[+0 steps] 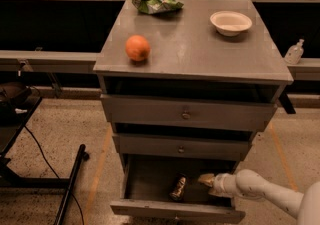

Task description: Place orange can into bottom drawer

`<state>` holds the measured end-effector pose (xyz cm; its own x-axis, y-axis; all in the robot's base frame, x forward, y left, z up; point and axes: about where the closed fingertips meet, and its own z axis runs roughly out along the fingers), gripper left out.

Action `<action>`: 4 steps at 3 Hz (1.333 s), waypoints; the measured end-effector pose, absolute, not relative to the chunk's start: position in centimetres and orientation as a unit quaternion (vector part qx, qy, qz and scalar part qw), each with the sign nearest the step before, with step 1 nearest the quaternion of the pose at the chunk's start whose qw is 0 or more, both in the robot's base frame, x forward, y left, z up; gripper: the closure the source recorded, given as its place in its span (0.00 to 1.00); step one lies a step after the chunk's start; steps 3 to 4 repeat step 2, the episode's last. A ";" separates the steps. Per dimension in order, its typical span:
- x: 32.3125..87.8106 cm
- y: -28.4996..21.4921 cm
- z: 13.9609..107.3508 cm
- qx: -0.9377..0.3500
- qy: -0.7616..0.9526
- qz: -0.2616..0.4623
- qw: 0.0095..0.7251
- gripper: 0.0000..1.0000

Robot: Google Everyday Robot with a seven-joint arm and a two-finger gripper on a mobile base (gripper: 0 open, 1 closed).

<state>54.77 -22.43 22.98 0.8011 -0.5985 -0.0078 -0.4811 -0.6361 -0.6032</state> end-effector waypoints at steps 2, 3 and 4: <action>51.8 -31.0 28.2 -0.860 0.374 -0.112 0.329 0.59; 51.8 -31.0 28.2 -0.860 0.374 -0.112 0.329 0.59; 51.8 -31.0 28.2 -0.860 0.374 -0.112 0.329 0.59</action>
Offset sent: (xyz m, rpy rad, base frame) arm -0.0595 -0.1452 0.0764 0.1295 0.0342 -0.2685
